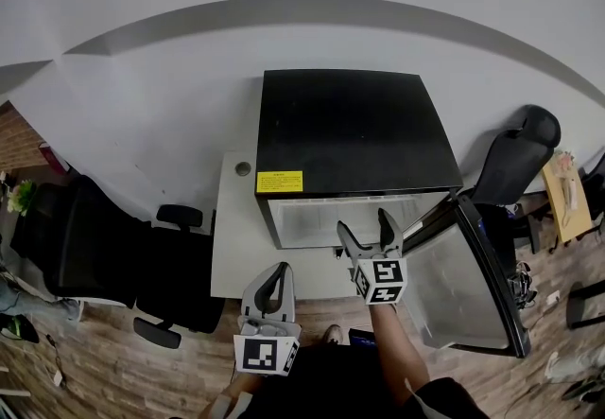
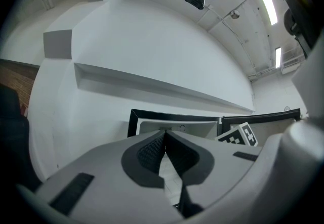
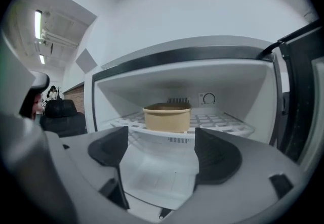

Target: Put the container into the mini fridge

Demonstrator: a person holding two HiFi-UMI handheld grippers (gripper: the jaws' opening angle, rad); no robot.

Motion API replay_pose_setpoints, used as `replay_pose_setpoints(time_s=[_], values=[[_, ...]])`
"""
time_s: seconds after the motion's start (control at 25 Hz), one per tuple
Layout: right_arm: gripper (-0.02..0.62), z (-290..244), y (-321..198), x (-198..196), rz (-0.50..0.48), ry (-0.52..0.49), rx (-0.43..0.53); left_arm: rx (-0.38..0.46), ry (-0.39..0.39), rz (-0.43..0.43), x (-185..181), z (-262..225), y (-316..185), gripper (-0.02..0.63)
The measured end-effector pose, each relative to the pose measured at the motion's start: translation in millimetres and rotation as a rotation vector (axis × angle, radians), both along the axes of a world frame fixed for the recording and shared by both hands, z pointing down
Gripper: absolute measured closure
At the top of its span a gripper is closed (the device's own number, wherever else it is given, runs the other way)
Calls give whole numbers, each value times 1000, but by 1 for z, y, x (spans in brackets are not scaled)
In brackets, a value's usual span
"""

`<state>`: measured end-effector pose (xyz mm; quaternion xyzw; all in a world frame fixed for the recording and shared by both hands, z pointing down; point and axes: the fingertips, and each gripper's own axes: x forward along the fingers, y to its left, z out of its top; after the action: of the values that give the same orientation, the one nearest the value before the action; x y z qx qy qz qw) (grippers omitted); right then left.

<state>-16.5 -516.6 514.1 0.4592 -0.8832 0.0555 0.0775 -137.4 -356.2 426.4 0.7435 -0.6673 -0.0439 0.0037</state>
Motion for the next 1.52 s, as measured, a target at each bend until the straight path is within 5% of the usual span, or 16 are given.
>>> replay_pose_setpoints(time_s=[0.16,0.2,0.28,0.8,1.52], values=[[201,-2,36,16,-3,-8,7,5,2,20,7,0,2,598],[256,-4,45,20,6,-13,13,3,5,24,9,0,2,598],[478,-9,62,30,27,-29,21,0,6,35,13,1,3,598],[571,-28,134,54,38,-87,8,-12,7,77,32,9,9,598],[578,-39,141,56,19,-94,33,-7,10,71,36,8,15,598]])
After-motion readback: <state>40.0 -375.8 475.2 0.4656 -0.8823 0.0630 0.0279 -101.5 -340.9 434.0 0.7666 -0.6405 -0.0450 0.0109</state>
